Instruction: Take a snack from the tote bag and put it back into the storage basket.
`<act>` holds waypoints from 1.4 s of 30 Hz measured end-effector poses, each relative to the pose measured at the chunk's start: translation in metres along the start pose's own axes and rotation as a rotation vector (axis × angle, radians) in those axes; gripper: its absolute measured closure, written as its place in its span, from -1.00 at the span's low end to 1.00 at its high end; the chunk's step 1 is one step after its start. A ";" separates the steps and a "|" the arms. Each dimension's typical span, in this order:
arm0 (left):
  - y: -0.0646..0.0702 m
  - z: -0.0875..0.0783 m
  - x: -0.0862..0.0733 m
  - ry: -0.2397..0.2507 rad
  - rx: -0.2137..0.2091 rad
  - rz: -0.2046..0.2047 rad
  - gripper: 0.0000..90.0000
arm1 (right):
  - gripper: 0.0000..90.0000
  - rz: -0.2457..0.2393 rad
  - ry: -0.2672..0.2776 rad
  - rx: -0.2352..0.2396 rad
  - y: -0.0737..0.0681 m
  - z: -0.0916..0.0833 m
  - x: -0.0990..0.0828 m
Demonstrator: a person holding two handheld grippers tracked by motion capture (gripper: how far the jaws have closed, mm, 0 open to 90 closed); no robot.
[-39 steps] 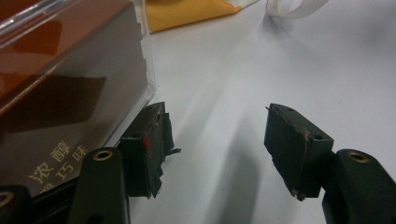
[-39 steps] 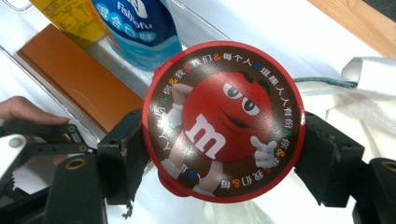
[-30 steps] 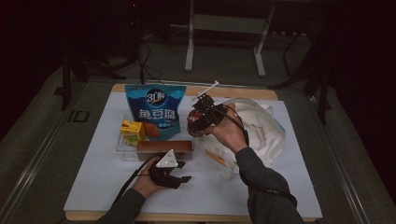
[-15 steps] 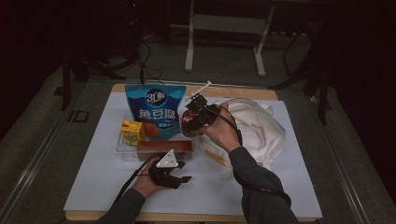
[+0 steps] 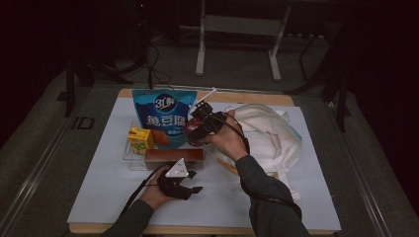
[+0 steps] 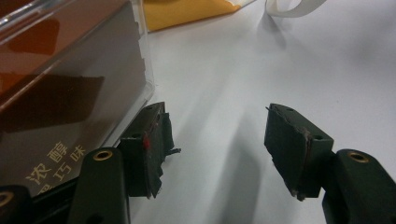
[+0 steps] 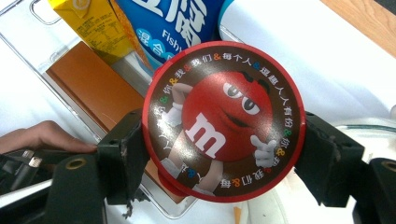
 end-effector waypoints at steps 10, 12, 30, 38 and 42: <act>0.000 0.000 0.000 0.000 -0.002 0.001 -0.13 | -0.43 0.006 -0.007 0.006 -0.006 0.009 0.006; 0.000 0.000 0.000 0.000 -0.001 0.001 -0.13 | -0.43 0.003 -0.006 0.009 -0.007 0.010 0.008; 0.000 0.000 0.000 0.002 -0.003 -0.002 -0.13 | -0.43 0.013 -0.029 -0.009 -0.004 0.024 0.008; 0.000 0.000 0.000 0.002 -0.001 0.000 -0.13 | -0.43 0.014 -0.047 -0.024 -0.002 0.031 0.007; 0.000 0.000 0.000 0.002 -0.002 0.001 -0.13 | -0.43 0.018 -0.050 -0.023 -0.002 0.033 0.006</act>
Point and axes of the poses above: each handheld gripper's, and its own axes: z roughly forward along the jaws, x roughly out of its top, y roughly to its right, the point moved 8 cm from there along z, roughly forward along the jaws, and after that the axes turned 8 degrees about -y, right-handed, at the moved point
